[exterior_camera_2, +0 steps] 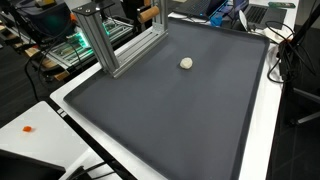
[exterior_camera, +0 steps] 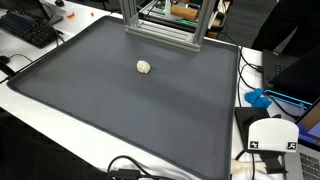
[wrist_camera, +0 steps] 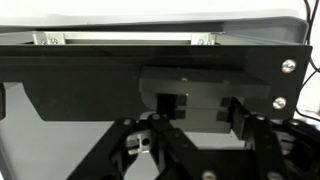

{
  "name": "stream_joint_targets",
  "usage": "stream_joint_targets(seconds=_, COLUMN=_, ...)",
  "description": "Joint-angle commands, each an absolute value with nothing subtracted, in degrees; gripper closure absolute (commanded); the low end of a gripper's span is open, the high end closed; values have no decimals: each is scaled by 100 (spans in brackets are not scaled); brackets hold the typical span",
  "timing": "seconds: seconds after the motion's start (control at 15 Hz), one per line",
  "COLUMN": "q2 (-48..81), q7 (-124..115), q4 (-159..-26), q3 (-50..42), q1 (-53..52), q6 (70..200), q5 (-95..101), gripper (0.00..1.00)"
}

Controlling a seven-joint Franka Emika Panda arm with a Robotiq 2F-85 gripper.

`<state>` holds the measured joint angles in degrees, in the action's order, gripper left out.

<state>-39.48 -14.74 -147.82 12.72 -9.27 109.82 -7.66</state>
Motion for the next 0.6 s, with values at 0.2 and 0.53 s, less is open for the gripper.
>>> stream_joint_targets(seconds=0.2, q2=-3664, q7=-1356, q4=-14426, q3=1285, q1=-864, q6=11031, q5=-605, gripper=65)
stream_joint_targets(seconds=0.53, q2=-3138, q7=-1110, q4=-13767, q3=1256, q1=-804, q6=10940, q5=-280, gripper=65)
